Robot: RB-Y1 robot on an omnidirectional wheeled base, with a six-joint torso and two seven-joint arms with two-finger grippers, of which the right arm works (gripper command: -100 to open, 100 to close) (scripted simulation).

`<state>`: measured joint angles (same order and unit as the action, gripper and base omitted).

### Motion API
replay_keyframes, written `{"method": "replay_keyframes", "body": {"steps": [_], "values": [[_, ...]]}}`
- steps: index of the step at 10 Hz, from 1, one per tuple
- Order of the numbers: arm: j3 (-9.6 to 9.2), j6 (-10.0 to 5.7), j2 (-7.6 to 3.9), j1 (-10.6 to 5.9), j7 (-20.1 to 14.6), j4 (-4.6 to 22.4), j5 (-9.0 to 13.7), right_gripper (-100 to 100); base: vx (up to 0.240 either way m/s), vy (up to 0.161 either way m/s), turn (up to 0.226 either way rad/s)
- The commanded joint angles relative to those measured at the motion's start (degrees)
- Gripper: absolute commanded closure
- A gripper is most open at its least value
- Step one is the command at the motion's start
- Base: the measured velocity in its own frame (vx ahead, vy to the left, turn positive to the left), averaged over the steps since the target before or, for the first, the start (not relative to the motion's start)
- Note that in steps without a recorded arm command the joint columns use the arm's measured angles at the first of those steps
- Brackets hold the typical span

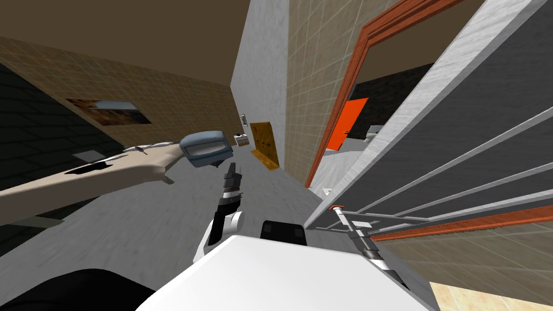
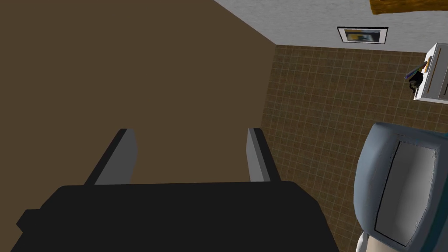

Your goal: Pull the door open

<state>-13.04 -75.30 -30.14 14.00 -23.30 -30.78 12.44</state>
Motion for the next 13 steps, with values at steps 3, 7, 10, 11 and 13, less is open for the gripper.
{"method": "replay_keyframes", "body": {"steps": [3, 7, 10, 11, 13], "values": [[-0.33, -0.82, -0.04, -0.03, -0.2, 0.87, 0.04, 100, -0.166, -0.055, 0.114], [-1.03, 1.42, 0.51, -1.25, 0.12, -0.75, -0.99, 100, -0.158, -0.025, 0.003], [-1.56, 3.47, 0.91, -2.41, 0.42, -2.21, -1.86, 100, -0.135, -0.014, 0.006], [-1.92, 4.87, 1.19, -3.21, 0.62, -3.22, -2.46, 100, -0.193, -0.043, -0.006], [-2.43, 6.84, 1.58, -4.32, 0.91, -4.63, -3.3, 100, -0.204, -0.069, 0.016]]}}
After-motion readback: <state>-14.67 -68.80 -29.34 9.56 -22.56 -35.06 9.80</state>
